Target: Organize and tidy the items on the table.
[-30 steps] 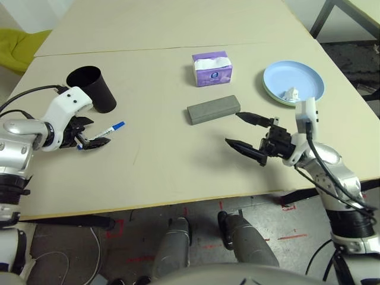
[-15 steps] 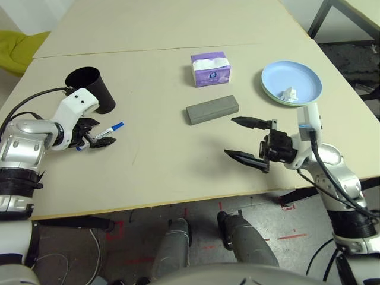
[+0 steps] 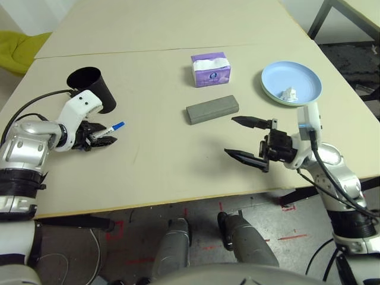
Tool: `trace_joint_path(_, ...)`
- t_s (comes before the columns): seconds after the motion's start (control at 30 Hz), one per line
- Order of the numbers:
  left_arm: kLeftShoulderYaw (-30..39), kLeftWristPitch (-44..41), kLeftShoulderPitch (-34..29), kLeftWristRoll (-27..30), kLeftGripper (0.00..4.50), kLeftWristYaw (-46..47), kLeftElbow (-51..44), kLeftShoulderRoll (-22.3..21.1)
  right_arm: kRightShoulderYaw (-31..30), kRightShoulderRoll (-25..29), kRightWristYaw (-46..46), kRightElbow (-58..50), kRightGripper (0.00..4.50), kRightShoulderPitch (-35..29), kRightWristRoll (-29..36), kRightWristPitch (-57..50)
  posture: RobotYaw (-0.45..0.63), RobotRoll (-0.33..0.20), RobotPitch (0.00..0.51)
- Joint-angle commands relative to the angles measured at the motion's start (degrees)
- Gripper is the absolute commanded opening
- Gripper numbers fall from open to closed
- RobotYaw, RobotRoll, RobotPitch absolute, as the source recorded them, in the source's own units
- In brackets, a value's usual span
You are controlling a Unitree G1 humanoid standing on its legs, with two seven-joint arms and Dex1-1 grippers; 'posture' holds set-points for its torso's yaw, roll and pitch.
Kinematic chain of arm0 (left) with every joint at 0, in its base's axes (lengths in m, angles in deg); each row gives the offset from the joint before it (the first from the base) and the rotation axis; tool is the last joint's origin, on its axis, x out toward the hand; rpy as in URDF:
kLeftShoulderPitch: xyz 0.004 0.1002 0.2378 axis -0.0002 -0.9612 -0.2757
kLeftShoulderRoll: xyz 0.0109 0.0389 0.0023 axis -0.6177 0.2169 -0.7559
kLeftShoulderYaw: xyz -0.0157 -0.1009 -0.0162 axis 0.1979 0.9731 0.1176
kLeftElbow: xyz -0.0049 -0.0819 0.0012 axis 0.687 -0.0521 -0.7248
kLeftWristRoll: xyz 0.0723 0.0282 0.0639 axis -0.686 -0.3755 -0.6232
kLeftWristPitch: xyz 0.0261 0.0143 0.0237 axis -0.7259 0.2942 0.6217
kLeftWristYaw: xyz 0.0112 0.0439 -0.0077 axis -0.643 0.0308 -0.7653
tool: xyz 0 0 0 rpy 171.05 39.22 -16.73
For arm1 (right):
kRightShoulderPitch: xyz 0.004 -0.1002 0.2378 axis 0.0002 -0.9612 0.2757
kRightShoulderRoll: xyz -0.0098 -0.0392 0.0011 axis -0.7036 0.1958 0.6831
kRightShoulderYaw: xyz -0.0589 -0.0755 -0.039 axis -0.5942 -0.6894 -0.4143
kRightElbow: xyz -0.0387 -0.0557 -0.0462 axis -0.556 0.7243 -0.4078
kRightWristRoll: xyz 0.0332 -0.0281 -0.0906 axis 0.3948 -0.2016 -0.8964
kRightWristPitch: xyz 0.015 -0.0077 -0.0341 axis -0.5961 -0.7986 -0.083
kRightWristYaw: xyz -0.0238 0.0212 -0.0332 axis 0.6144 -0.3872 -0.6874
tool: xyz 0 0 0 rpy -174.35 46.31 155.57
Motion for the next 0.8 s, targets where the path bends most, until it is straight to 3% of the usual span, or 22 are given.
trace_joint_path(0.03,-0.04,-1.59,-1.67,3.17,0.40,-5.25,-5.70,-1.68,-0.78,-0.05,0.05,-0.26,4.50,0.07,-0.36,0.20,-0.09,0.000,0.183)
trace_joint_path(0.1,0.51,-2.81,-1.77,5.29,0.01,-7.39,-8.50,-2.04,-0.92,-0.17,0.00,-0.08,4.50,0.12,-0.45,0.28,-0.09,0.000,0.184)
trace_joint_path(0.37,9.36,-13.06,3.87,20.94,0.01,-7.85,-16.55,2.46,-1.38,-0.75,-0.07,0.80,4.50,0.48,-0.78,0.58,-0.08,0.000,0.182)
trace_joint_path(0.6,9.79,-10.97,3.03,20.22,0.01,-4.38,-15.84,2.02,-1.38,-0.77,-0.27,0.63,4.50,0.36,-0.63,0.39,-0.09,0.000,0.183)
trace_joint_path(0.7,9.80,-18.12,1.14,23.34,0.65,-5.67,-19.16,-0.83,-1.27,-0.60,-0.50,0.24,4.50,0.21,-0.47,0.07,-0.09,0.000,0.185)
trace_joint_path(0.8,7.53,-20.67,-2.81,22.76,1.66,-8.86,-22.44,-6.94,-1.15,-0.35,-0.58,0.23,4.50,0.23,-0.39,-0.08,-0.09,0.000,0.186)
